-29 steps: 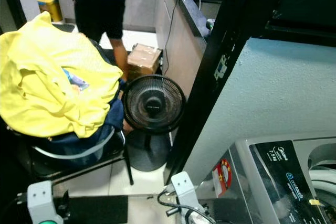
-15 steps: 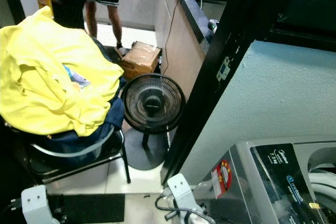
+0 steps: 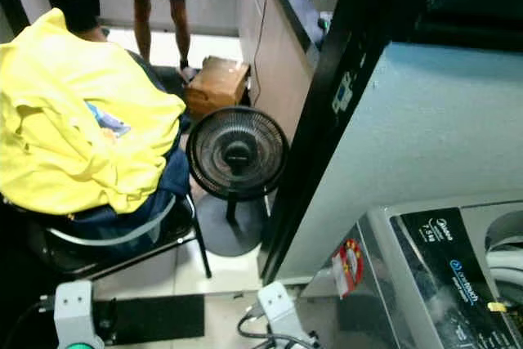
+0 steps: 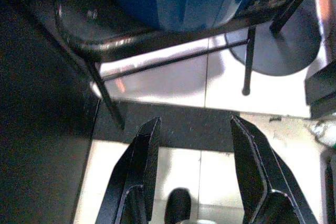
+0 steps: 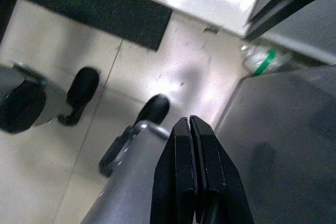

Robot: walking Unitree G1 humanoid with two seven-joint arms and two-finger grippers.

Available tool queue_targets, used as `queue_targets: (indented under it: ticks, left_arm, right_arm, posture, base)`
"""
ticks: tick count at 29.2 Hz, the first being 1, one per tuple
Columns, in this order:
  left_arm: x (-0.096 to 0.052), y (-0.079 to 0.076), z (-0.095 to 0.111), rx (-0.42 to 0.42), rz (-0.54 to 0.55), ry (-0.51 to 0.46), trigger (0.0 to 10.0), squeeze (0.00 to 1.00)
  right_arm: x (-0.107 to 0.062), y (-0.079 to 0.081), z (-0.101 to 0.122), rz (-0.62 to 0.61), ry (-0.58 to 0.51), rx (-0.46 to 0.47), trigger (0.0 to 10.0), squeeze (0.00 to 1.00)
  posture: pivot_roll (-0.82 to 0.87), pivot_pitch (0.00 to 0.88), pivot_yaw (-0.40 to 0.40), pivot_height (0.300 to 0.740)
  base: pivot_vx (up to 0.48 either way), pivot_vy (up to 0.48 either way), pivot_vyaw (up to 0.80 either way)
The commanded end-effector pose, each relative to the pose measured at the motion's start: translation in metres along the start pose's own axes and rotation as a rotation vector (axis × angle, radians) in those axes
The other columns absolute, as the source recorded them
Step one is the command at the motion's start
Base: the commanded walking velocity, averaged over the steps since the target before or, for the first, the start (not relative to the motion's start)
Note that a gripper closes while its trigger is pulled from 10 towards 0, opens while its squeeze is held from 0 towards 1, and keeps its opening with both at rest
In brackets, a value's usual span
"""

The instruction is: Clothes washing

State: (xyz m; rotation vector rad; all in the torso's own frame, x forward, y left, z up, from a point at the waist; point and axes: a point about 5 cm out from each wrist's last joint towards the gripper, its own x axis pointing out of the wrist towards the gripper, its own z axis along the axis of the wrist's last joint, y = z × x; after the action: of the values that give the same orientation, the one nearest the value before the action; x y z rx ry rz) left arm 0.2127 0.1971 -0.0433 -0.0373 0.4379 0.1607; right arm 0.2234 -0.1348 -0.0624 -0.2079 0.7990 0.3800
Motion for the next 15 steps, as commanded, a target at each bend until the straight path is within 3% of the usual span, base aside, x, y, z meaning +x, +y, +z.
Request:
queue_targets:
  ticks: [1,3,10,11,15]
  left_arm:
    - [-0.004,0.0,-0.009,-0.003,-0.006,0.044,10.0,0.0]
    - [-0.001,-0.003,-0.006,0.0,-0.027,0.044,10.0,0.0]
    - [0.008,0.002,0.007,0.023,-0.045,0.025,10.0,0.0]
    - [0.01,0.008,0.011,0.035,-0.046,0.026,10.0,0.0]
    - [0.019,0.005,0.028,0.105,-0.096,-0.018,10.0,0.0]
  right_arm:
    - [-0.002,-0.005,-0.008,-0.007,0.046,0.025,10.0,0.0]
    - [-0.006,-0.013,-0.017,-0.005,0.083,0.101,10.0,0.0]
    - [-0.008,-0.028,-0.015,-0.118,0.055,0.187,10.0,0.0]
    - [-0.007,-0.026,-0.015,-0.13,0.067,0.26,10.0,0.0]
    - [-0.01,-0.045,0.007,-0.264,-0.116,0.37,10.0,0.0]
  posture:
    - [0.04,0.078,0.005,0.74]
    - [0.04,0.078,0.013,0.74]
    - [0.05,0.08,0.075,0.74]
    - [0.06,0.073,0.104,0.74]
    - [0.06,0.065,0.151,0.74]
  base:
    - [0.0,0.0,0.0]
    - [0.0,0.0,0.0]
    - [0.0,0.0,0.0]
    - [0.0,0.0,0.0]
    - [0.0,0.0,0.0]
